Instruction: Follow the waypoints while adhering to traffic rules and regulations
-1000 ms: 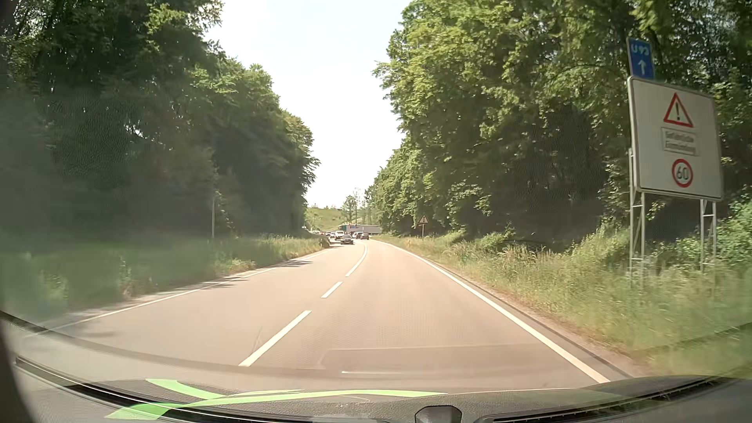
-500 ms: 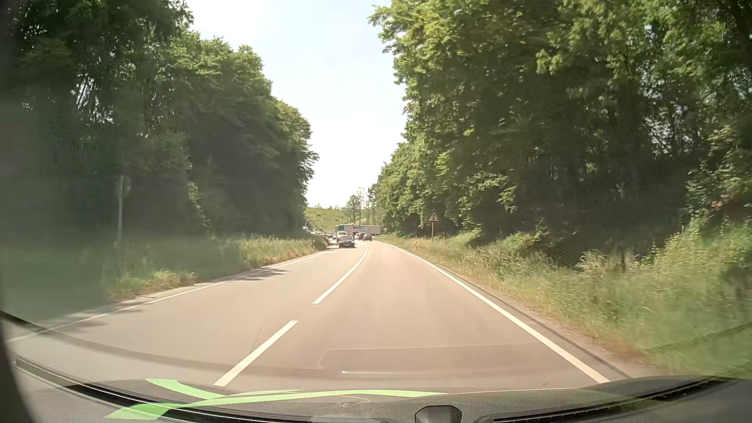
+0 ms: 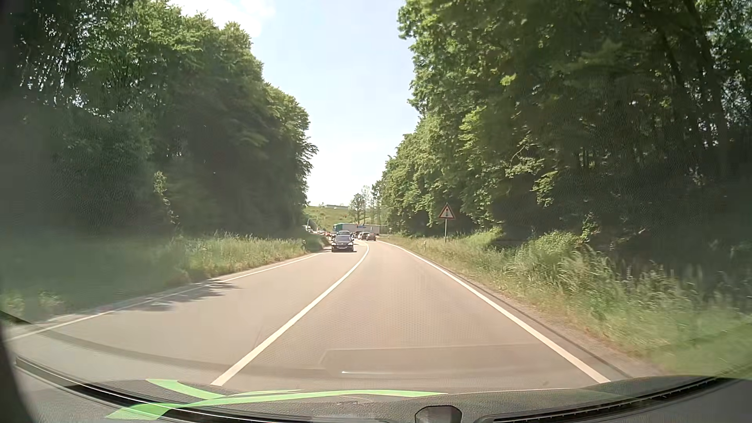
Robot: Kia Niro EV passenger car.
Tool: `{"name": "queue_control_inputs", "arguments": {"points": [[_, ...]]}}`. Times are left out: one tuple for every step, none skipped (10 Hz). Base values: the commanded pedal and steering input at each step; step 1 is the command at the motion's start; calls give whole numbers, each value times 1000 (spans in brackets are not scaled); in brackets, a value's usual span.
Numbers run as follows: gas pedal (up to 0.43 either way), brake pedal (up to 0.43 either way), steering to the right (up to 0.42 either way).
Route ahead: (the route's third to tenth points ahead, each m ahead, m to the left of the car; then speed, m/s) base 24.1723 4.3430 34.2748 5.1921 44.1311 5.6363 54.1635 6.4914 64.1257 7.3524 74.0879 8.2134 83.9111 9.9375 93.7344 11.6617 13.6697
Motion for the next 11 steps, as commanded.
{"name": "queue_control_inputs", "arguments": {"points": [[47, 0, -9], [39, 0, -9], [28, 0, -9], [28, 0, -9], [20, 0, -9], [20, 0, -9], [8, 0, -9], [8, 0, -9], [0, 0, -9], [0, 0, -9], [0, 0, -9]]}}
